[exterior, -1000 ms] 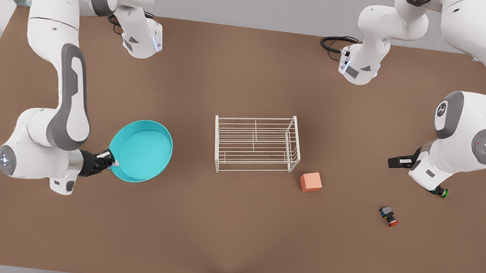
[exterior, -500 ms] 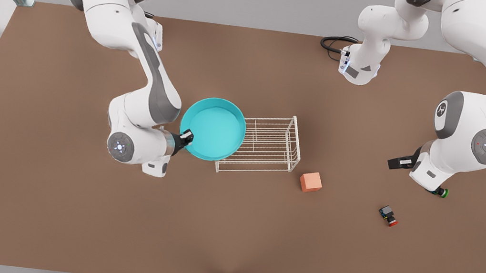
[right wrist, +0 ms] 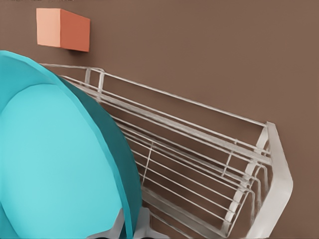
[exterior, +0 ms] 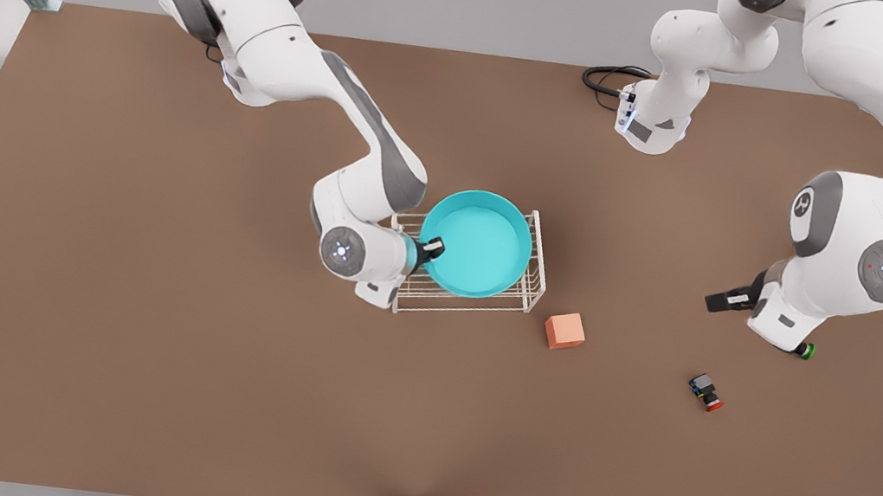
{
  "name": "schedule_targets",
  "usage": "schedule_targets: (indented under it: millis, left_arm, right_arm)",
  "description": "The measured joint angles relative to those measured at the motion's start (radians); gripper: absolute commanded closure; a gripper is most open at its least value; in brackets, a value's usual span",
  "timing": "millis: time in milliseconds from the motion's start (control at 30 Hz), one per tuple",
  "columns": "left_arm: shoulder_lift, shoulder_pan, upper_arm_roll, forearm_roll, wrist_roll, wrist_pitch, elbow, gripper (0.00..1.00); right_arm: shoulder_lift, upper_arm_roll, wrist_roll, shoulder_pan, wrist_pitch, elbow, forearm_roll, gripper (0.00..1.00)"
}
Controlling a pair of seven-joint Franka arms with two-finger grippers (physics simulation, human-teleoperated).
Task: Place the plate on the shelf with right arm and place the red button switch in the plate with left arm
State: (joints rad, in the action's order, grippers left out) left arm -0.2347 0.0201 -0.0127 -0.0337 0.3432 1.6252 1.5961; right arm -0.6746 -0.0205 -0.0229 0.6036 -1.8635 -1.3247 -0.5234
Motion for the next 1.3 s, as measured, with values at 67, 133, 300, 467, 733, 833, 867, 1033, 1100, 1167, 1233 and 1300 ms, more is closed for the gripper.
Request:
schedule_targets:
  millis: [67, 133, 300, 467, 733, 833, 867, 1033, 1100, 1167, 1233, 1300]
  left_arm:
    - [-0.023, -0.070, 0.000, 0.044, 0.046, 0.079, 0.044, 0.00]
    - [-0.096, -0.065, -0.003, 0.029, 0.082, 0.156, 0.053, 0.00]
    - [-0.243, -0.049, -0.004, -0.015, 0.111, 0.358, 0.129, 0.00]
    - [-0.280, -0.059, 0.000, -0.027, 0.132, 0.562, 0.220, 0.00]
    - [-0.357, -0.125, 0.002, -0.035, 0.125, 0.812, 0.255, 0.00]
    - [-0.386, -0.129, 0.002, -0.036, 0.111, 0.873, 0.256, 0.00]
    - [-0.392, -0.128, 0.001, -0.036, 0.107, 0.889, 0.256, 0.00]
    - [-0.427, -0.127, 0.002, -0.038, 0.088, 0.947, 0.261, 0.00]
    - [-0.439, -0.129, 0.002, -0.038, 0.082, 0.965, 0.266, 0.00]
    - [-0.445, -0.130, 0.002, -0.038, 0.077, 0.979, 0.268, 0.00]
    - [-0.447, -0.130, 0.002, -0.038, 0.072, 0.989, 0.268, 0.20]
    - [-0.447, -0.130, 0.002, -0.049, 0.078, 0.994, 0.268, 0.53]
  right_arm:
    - [0.000, -0.001, -0.030, 0.003, -0.020, -0.007, -0.011, 0.03]
    - [0.028, 0.012, -0.056, 0.002, -0.040, -0.013, -0.013, 0.00]
    - [0.353, 0.330, -0.101, -0.012, 0.085, 0.003, 0.018, 0.00]
    - [0.314, 0.415, -0.046, -0.108, 0.205, -0.050, 0.193, 0.00]
    - [0.492, 0.420, -0.001, -0.123, 0.175, -0.420, 0.401, 0.00]
    - [0.511, 0.427, -0.011, -0.172, 0.159, -0.423, 0.433, 0.00]
    - [0.514, 0.425, -0.019, -0.178, 0.153, -0.428, 0.439, 0.00]
    - [0.544, 0.427, -0.057, -0.181, 0.119, -0.450, 0.452, 0.00]
    - [0.544, 0.427, -0.069, -0.183, 0.111, -0.448, 0.454, 0.00]
    - [0.542, 0.427, -0.080, -0.183, 0.105, -0.447, 0.455, 0.00]
    - [0.542, 0.427, -0.090, -0.183, 0.101, -0.446, 0.456, 0.00]
    - [0.542, 0.426, -0.099, -0.183, 0.099, -0.446, 0.457, 0.00]
